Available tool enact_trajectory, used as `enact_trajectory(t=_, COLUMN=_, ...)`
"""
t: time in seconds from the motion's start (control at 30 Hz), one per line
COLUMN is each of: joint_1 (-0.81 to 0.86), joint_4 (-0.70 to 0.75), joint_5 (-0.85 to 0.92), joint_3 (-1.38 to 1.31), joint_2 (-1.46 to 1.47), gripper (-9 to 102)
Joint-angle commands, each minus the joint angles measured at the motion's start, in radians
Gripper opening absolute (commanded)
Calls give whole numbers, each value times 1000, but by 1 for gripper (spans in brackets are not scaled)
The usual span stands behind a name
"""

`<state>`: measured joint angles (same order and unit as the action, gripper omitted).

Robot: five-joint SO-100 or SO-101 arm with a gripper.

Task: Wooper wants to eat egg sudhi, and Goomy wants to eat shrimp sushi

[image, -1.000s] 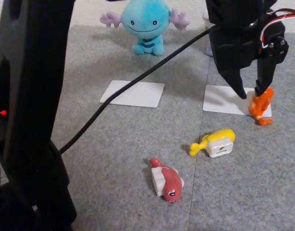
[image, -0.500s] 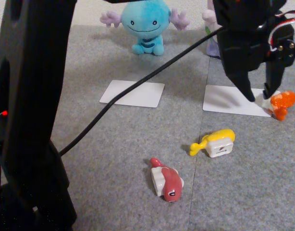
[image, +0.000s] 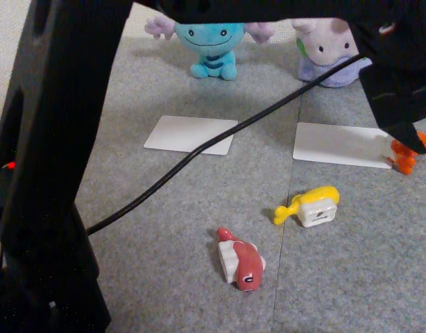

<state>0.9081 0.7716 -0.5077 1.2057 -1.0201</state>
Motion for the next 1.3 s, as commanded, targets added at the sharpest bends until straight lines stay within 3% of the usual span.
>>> enact_trajectory(t=0.0, joint_1=-17, joint_4=-109, joint_5=-9, joint_3=-48, joint_2=2, gripper=6)
enact_trajectory(t=0.2, joint_1=-17, joint_4=-302, joint_5=12, joint_3=-48, joint_2=58, gripper=6)
enact_trajectory(t=0.43, joint_1=-23, joint_4=-322, joint_5=55, joint_3=-48, joint_2=100, gripper=6)
enact_trajectory(t=0.63, joint_1=-81, joint_4=-293, joint_5=43, joint_3=-38, joint_2=118, gripper=6)
enact_trajectory(t=0.83, joint_1=-150, joint_4=-155, joint_5=15, joint_3=-44, joint_2=104, gripper=6)
enact_trajectory(t=1.13, joint_1=-144, joint_4=-158, joint_5=-89, joint_3=-49, joint_2=74, gripper=7)
enact_trajectory(t=1.27, joint_1=-147, joint_4=-127, joint_5=-187, joint_3=-49, joint_2=-60, gripper=18)
